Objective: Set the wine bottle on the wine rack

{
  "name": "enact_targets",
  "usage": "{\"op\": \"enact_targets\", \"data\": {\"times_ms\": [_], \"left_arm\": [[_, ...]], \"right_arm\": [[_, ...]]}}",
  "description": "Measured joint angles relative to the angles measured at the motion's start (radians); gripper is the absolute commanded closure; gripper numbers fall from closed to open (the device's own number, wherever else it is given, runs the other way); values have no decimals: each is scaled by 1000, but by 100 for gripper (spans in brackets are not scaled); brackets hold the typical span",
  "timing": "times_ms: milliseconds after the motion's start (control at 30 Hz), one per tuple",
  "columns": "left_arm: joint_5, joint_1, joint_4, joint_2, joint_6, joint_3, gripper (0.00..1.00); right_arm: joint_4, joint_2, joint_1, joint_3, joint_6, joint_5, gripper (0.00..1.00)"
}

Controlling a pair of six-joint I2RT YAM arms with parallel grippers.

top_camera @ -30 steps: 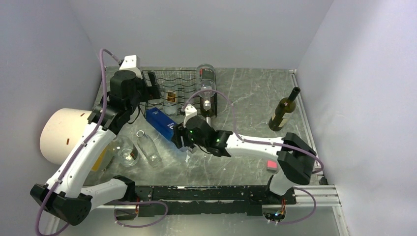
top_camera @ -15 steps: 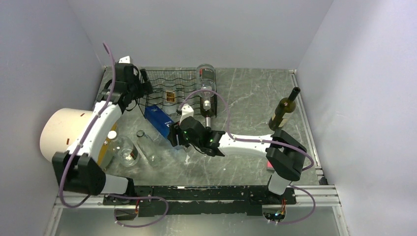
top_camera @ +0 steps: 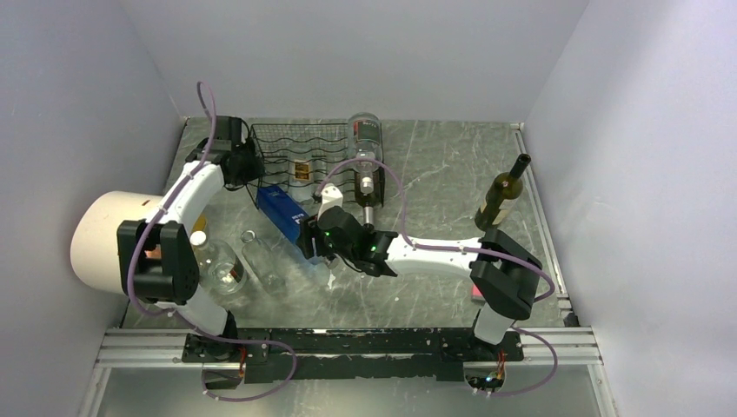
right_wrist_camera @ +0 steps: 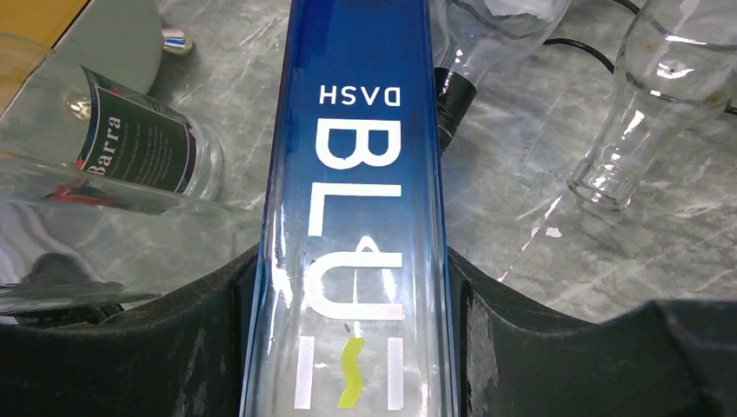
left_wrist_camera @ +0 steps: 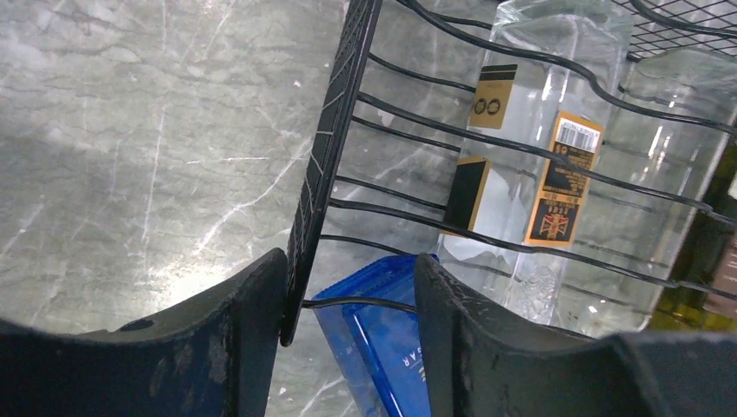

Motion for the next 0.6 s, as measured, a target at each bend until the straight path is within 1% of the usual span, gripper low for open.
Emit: {"op": "enact_targets", "data": {"times_ms": [200,300,533,600], "left_arm": [[79,18,11,-35,-4,-27,52],[127,18,11,-48,-6,-32,54],[256,18,18,-74,-24,-59,55],[293,18,29,-90,-31,-82,53]], "right_arm": [[-6,0,0,-5,3,32,100],[-18,0,0,-6,11,58,100],[-51,-6,-4,-11,42,133,100],[-57,-16,-5,-22,49,153,100]]}}
